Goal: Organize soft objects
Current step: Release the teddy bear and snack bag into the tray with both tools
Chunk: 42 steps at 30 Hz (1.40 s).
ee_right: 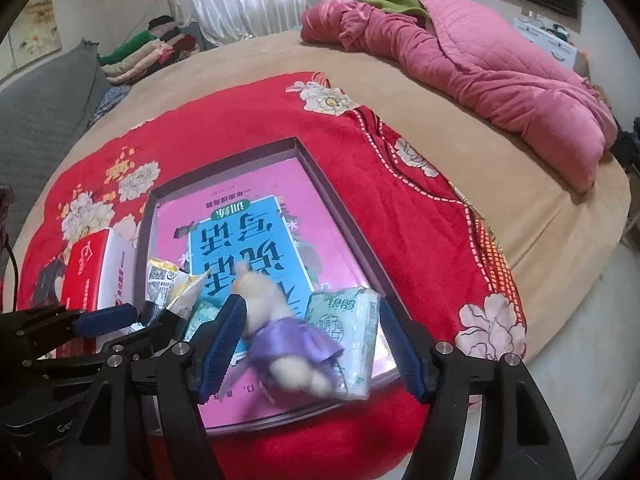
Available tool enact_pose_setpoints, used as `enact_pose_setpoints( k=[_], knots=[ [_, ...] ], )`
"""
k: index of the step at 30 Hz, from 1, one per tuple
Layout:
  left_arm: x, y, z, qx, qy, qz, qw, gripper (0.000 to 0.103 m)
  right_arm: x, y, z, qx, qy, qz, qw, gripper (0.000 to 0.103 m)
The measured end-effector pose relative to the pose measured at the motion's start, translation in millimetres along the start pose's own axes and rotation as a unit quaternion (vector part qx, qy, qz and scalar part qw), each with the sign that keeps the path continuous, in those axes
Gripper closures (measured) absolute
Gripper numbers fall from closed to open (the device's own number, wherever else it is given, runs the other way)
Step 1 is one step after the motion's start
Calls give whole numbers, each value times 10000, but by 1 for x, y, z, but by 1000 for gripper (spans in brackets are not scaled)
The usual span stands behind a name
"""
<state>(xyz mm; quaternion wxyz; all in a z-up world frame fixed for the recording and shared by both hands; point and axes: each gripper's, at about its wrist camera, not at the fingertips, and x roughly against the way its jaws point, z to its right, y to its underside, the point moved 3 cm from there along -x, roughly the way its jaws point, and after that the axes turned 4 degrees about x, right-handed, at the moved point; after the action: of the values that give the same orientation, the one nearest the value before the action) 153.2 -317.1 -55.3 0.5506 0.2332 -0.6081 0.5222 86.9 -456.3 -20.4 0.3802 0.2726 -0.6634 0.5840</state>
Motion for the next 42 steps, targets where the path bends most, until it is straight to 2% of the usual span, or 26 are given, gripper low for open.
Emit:
enact_pose_setpoints(
  k=[7,11,29,42],
  knots=[
    [5,1,-1,-54,-42,58,10000,55,4,1,-3,-6,11,-9,10000,29],
    [10,2,-2,-79,-58,121,9999,47,4,2,-2,-27,45,-21,10000,29],
    [23,4,-3,-103,-1,247,9996,41,12,2,6,-175,169,-16,9997,28],
    [38,9,-11,-54,-43,386,9992,33,20,1,2,-88,335,36,9994,24]
  ],
)
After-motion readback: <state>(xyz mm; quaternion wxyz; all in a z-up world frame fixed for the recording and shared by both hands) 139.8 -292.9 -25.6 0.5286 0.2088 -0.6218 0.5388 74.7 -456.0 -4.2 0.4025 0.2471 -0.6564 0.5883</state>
